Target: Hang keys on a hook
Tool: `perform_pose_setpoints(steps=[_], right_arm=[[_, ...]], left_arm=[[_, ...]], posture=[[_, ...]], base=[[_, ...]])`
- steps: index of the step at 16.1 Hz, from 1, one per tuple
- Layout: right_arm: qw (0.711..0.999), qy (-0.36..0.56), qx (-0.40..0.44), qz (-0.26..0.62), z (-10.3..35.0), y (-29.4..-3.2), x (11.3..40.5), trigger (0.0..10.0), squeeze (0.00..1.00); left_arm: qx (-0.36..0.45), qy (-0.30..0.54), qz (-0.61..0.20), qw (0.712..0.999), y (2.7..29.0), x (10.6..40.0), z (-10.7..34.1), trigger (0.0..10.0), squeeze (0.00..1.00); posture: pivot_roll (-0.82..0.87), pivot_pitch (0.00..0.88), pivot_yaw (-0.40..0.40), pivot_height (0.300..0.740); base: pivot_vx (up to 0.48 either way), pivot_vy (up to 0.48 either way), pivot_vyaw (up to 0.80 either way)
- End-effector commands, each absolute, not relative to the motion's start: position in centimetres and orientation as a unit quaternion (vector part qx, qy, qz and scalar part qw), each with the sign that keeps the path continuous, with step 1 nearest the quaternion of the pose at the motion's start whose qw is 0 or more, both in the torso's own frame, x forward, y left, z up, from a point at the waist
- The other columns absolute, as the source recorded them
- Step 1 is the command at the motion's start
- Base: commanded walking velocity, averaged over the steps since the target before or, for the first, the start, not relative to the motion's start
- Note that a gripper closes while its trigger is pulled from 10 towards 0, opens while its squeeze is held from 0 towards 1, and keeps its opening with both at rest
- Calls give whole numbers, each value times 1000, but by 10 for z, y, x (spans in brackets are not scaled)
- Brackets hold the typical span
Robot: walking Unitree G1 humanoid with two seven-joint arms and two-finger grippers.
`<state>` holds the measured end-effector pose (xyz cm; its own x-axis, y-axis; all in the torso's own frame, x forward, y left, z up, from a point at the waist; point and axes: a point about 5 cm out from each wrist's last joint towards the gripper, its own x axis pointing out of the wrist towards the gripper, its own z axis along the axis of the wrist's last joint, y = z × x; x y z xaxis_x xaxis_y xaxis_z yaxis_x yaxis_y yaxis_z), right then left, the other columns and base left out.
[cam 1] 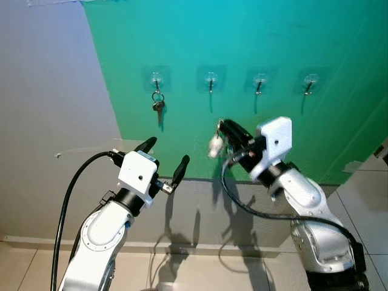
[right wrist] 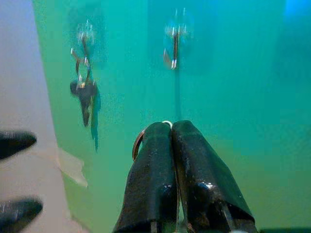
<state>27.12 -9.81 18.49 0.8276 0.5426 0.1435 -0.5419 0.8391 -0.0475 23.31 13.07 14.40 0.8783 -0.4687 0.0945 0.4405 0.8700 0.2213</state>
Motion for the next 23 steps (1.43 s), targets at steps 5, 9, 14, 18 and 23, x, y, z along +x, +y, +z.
perform_pose_setpoints(steps=[5,9,14,18,23], right_arm=[[954,-109,9,280,207,-93,273,10000,0],[953,-119,19,279,213,-89,272,10000,0],[949,-133,28,285,221,-84,274,10000,0],[943,-148,32,297,229,-77,278,10000,0],[939,-153,30,307,231,-72,286,10000,0]], left_arm=[[96,-85,-255,958,125,231,151,10000,0],[96,-85,-258,957,125,231,151,10000,0],[96,-84,-265,956,122,230,151,10000,0],[98,-85,-268,955,122,230,151,10000,0],[96,-88,-271,954,120,231,152,10000,0]], posture=[[55,0,-20,740],[53,0,-20,740],[53,0,-21,740],[55,0,-25,740],[60,0,-29,740]], base=[[0,0,0],[0,0,0],[0,0,0],[0,0,0],[0,0,0]])
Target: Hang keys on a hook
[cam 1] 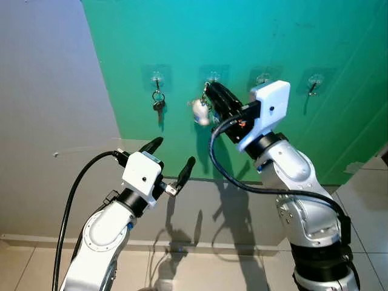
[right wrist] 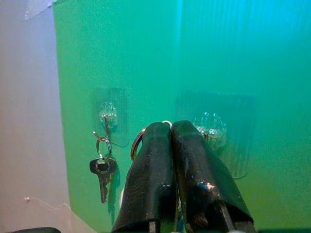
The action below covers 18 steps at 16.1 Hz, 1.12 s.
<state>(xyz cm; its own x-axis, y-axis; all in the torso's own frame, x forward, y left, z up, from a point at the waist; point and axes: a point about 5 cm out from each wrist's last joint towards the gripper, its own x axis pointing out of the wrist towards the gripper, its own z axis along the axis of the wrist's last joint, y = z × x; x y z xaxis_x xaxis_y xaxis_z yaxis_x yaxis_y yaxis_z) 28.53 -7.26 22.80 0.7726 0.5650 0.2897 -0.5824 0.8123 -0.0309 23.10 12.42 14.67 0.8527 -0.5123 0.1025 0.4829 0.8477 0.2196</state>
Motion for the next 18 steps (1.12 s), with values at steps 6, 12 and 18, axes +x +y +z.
perform_pose_setpoints(steps=[6,12,18], right_arm=[[952,-149,18,267,228,-82,296,10000,0],[957,-150,19,247,226,-93,297,10000,0],[962,-117,8,246,207,-95,296,10000,0]], left_arm=[[56,-108,-311,943,111,225,162,10000,0],[38,-131,-326,935,108,224,174,10000,0],[41,-125,-326,936,109,225,172,10000,0]], posture=[[58,0,-24,740],[54,0,-20,740],[57,0,-23,740]], base=[[0,0,0],[0,0,0],[0,0,0]])
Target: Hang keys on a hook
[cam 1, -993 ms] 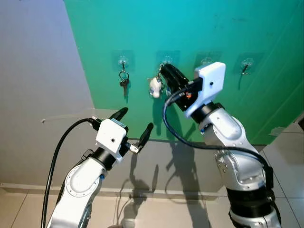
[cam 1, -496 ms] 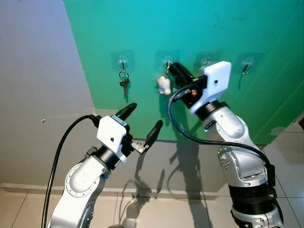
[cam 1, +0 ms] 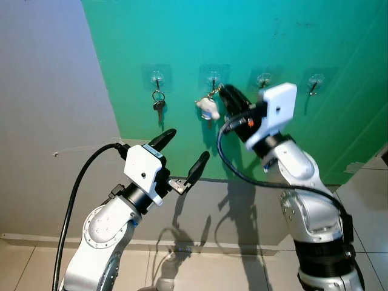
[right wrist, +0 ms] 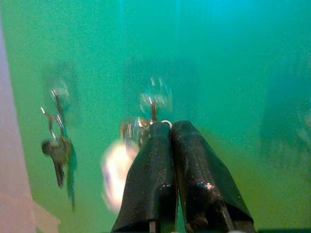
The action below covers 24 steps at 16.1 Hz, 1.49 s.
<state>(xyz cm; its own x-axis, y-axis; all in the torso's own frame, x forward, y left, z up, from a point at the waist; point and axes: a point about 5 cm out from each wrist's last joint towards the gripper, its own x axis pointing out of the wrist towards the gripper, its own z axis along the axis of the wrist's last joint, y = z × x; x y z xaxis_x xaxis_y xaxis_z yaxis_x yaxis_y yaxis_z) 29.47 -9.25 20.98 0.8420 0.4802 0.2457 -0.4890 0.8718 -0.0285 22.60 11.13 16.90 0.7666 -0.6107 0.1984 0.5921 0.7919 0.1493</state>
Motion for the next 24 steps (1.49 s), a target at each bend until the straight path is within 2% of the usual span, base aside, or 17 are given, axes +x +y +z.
perform_pose_setpoints(steps=[1,8,16,21,24], right_arm=[[964,-108,4,243,201,-97,296,10000,0],[964,-94,-23,247,188,-96,292,10000,0],[956,-188,1,226,235,-98,296,10000,0],[949,-187,-9,255,235,-91,291,10000,0],[933,-178,-42,309,231,-80,284,10000,0]], left_arm=[[43,-123,-326,937,110,225,172,10000,0],[48,-120,-326,937,109,225,170,10000,0],[49,-123,-323,937,109,225,172,10000,0],[48,-123,-321,938,109,225,172,10000,0],[48,-123,-323,937,108,225,171,10000,0]], posture=[[57,0,-23,740],[54,0,-23,740],[53,0,-21,740],[52,0,-26,740],[50,0,-26,740]], base=[[0,0,0],[0,0,0],[0,0,0],[0,0,0],[0,0,0]])
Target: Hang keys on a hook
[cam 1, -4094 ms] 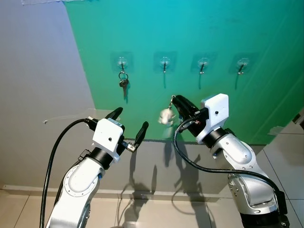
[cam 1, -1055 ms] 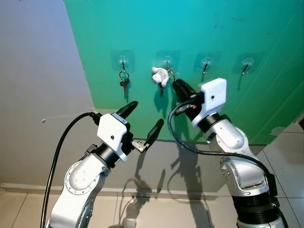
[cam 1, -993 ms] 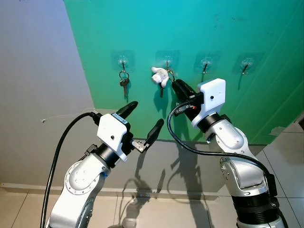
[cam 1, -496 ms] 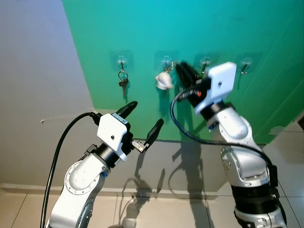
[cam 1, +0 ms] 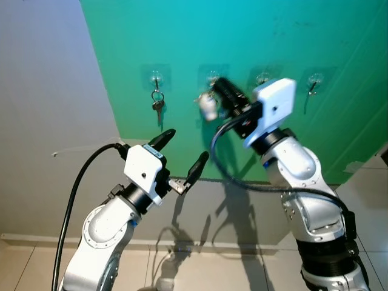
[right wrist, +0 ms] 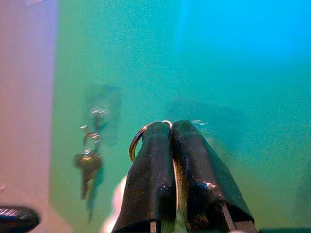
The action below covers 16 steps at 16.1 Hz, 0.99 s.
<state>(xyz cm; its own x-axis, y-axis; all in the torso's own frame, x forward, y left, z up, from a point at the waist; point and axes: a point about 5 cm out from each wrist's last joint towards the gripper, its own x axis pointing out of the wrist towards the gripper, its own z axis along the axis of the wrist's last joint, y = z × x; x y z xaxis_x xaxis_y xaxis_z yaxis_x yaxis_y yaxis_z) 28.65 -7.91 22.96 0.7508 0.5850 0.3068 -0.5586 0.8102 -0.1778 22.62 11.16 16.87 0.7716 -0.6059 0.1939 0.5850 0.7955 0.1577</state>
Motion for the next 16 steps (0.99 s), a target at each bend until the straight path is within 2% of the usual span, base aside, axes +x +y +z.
perform_pose_setpoints(steps=[1,4,6,9,12,16], right_arm=[[924,-166,-74,336,222,-74,280,10000,0],[913,-153,-131,355,210,-69,275,10000,0],[915,-148,-137,351,207,-71,276,10000,0],[924,-151,-127,329,206,-78,279,10000,0],[924,-169,-77,335,212,-77,279,10000,0],[921,-194,-85,326,217,-80,291,10000,0]], left_arm=[[51,-121,-326,936,108,224,170,10000,0],[53,-118,-329,935,107,224,169,10000,0],[53,-117,-329,936,107,224,169,10000,0],[54,-117,-329,936,107,224,169,10000,0],[55,-117,-331,935,107,225,169,10000,0],[55,-118,-332,934,106,226,169,10000,0]], posture=[[50,0,-26,740],[47,0,-26,740],[47,0,-26,740],[46,0,-25,740],[44,0,-20,740],[46,0,-20,740]], base=[[0,0,0],[0,0,0],[0,0,0],[0,0,0],[0,0,0],[0,0,0]])
